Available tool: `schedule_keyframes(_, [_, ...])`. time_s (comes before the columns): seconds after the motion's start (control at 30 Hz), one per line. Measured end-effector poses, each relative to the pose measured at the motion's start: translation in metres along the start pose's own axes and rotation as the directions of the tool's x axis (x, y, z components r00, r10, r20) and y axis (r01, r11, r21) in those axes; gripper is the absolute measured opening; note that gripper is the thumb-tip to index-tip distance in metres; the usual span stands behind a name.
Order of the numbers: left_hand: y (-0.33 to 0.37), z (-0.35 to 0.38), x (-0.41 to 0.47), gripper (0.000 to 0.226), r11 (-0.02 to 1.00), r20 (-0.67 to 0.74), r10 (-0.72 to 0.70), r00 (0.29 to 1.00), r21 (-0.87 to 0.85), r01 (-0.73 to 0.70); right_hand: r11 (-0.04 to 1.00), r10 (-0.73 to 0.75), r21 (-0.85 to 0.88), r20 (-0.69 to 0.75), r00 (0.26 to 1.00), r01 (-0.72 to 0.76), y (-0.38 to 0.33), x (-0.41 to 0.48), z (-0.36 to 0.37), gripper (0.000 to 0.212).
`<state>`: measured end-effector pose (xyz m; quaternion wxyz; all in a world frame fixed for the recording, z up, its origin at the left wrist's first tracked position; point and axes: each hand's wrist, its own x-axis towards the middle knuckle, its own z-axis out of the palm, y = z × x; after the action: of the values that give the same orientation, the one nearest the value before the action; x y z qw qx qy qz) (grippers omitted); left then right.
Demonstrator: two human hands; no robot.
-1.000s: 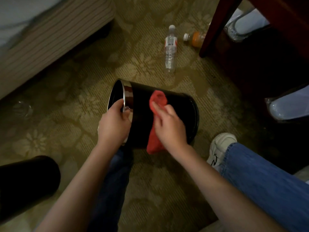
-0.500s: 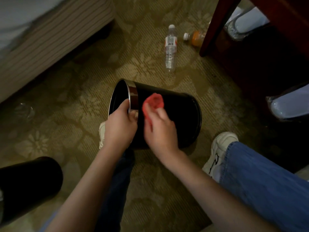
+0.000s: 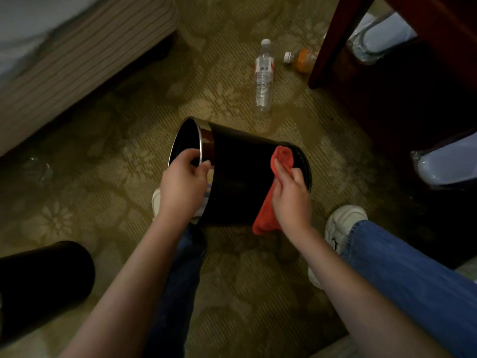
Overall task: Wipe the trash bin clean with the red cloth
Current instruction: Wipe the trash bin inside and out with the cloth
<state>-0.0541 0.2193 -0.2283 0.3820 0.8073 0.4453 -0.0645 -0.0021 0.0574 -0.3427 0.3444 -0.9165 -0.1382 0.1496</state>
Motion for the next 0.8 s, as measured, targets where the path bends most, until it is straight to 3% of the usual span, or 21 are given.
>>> schedule_keyframes(0.1, [0.0, 0.001, 0.001, 0.016, 0.999, 0.006, 0.028, 1.0, -0.028, -0.028, 1.0, 0.004, 0.004, -0.026, 1.0, -0.004, 0.004, 0.005, -0.001, 0.041])
schedule_keyframes(0.2, [-0.002, -0.002, -0.002, 0.021, 0.998, 0.056, 0.068, 0.996, -0.015, -0.067, 1.0, -0.006, 0.008, -0.03, 1.0, 0.006, 0.005, 0.008, 0.0, 0.042])
schedule_keyframes(0.37, [-0.013, -0.008, -0.006, 0.026, 0.977, 0.14, 0.055, 0.989, 0.197, -0.083, 0.999, -0.05, -0.009, -0.029, 0.998, 0.049, 0.005, 0.01, 0.002, 0.041])
schedule_keyframes(0.5, [-0.016, -0.01, -0.008, 0.02, 0.96, 0.127, 0.005, 0.992, 0.276, -0.04, 0.999, -0.033, -0.021, -0.024, 0.999, 0.033, 0.009, 0.012, 0.005, 0.041])
schedule_keyframes(0.73, [-0.01, -0.003, -0.008, 0.022, 0.968, 0.092, 0.05, 0.995, 0.239, -0.071, 0.999, 0.031, -0.012, -0.045, 0.999, -0.031, 0.009, 0.015, 0.0, 0.041])
schedule_keyframes(0.8, [-0.008, -0.001, -0.006, 0.021, 0.975, 0.055, 0.067, 0.996, 0.206, -0.077, 0.999, -0.025, 0.028, -0.054, 0.998, 0.027, -0.007, 0.012, -0.002, 0.041])
